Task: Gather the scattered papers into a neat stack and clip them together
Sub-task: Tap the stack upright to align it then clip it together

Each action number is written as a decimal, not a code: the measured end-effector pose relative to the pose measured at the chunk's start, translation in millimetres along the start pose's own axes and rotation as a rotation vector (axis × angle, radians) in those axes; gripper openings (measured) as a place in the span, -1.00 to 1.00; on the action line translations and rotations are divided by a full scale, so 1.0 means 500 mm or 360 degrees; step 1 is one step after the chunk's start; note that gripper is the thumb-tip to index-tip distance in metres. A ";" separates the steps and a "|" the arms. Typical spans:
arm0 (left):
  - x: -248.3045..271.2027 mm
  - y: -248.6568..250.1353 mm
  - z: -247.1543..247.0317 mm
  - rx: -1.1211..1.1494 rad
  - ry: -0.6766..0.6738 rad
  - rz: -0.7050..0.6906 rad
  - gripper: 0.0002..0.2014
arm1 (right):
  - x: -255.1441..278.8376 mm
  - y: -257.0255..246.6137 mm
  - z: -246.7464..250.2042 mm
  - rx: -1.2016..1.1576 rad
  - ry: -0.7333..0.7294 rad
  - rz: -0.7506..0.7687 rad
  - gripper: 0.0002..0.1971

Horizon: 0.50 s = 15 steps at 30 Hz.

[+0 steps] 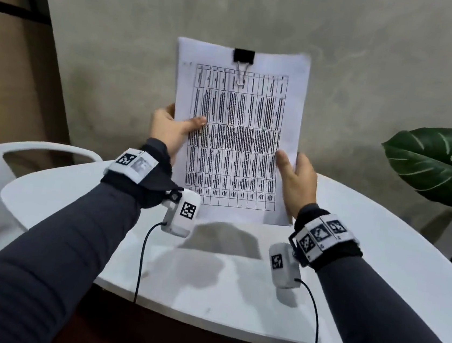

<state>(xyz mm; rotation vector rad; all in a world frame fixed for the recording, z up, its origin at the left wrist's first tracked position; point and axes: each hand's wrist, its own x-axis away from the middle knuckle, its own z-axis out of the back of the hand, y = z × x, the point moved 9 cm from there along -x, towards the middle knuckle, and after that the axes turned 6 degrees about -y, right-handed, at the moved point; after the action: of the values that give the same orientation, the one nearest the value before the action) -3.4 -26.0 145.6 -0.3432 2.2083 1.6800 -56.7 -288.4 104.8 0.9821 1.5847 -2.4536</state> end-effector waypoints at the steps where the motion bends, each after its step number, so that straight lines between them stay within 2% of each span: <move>1: -0.014 -0.005 -0.007 -0.0018 -0.0018 0.0007 -0.56 | -0.007 0.014 0.007 0.0020 0.0072 -0.0023 -0.66; 3: -0.045 -0.043 -0.022 -0.0101 -0.0150 0.0151 -0.54 | -0.032 0.039 0.018 0.0018 0.0146 -0.0108 -0.62; 4: -0.054 -0.079 -0.026 -0.0238 -0.0274 0.0296 -0.54 | -0.044 0.055 0.019 0.0014 0.0136 -0.0162 -0.66; 5: -0.056 -0.124 -0.027 -0.0437 -0.0393 0.0475 -0.60 | -0.060 0.082 0.019 0.0053 0.0110 -0.0239 -0.70; 7: -0.044 -0.216 -0.009 -0.0725 -0.0526 0.0794 -0.78 | -0.079 0.137 0.008 0.0228 -0.0018 -0.0437 -0.55; 11: -0.038 -0.361 0.025 -0.0939 -0.0497 0.1072 -0.82 | -0.072 0.256 -0.033 0.0702 -0.0398 -0.0908 -0.43; 13: -0.031 -0.411 0.029 -0.0947 -0.0478 0.1219 -0.84 | -0.056 0.289 -0.050 0.0863 -0.0591 -0.1021 -0.46; 15: -0.025 -0.426 0.031 -0.1015 -0.0430 0.1269 -0.79 | -0.042 0.309 -0.064 0.1019 -0.0789 -0.1069 -0.53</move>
<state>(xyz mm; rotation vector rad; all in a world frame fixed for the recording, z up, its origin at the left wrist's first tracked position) 93.5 -68.8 -40.5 0.6830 1.6345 2.6262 33.0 -340.2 -15.9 -0.2486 1.0756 -3.3782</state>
